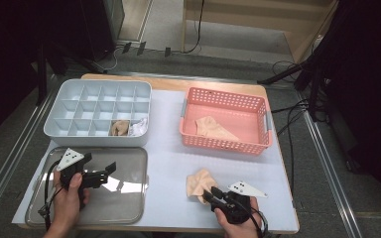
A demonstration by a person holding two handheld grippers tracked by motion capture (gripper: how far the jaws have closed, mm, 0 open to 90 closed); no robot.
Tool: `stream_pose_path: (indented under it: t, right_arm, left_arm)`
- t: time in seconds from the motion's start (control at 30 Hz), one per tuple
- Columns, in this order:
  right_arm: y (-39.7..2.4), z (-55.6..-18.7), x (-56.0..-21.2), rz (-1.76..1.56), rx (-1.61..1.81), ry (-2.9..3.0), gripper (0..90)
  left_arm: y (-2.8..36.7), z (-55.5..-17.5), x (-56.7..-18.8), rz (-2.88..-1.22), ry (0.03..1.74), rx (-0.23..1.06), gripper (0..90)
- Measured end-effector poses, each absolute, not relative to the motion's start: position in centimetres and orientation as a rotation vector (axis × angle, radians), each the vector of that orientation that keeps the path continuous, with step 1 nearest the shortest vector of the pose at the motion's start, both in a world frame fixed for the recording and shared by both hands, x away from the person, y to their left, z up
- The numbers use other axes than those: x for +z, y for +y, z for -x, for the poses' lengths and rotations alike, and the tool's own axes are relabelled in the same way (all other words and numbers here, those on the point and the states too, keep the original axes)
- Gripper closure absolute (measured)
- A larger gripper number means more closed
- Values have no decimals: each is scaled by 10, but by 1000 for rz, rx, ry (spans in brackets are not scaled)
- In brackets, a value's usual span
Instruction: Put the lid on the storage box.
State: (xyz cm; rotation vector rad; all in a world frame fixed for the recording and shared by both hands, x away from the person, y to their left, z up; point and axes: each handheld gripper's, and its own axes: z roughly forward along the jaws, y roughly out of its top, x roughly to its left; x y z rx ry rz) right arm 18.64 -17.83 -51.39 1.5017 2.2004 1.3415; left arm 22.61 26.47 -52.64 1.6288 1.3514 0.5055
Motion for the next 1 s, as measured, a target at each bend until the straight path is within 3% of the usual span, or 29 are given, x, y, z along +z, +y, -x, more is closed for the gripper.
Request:
stream_pose_path:
  t: [0.07, 0.1, 0.2, 0.23, 0.43, 1.0]
  right_arm:
    - [-177, -185, -514, -1499, 1334, 2185, 568]
    - [-176, -186, -514, -1484, 1339, 2183, 468]
    - [-175, -185, -513, -1484, 1350, 2185, 417]
    - [-174, -186, -512, -1489, 1360, 2198, 349]
    - [-174, -187, -507, -1527, 1350, 2194, 193]
    - [-180, -202, -473, -1535, 1368, 2116, 93]
  left_arm:
    - [265, -226, -526, -1629, 1351, 506, 0]
    - [265, -226, -526, -1628, 1352, 506, 0]
    - [265, -226, -526, -1629, 1351, 505, 0]
    - [265, -226, -526, -1628, 1352, 506, 0]
    - [265, -226, -527, -1629, 1353, 505, 0]
    - [264, -226, -527, -1633, 1351, 506, 0]
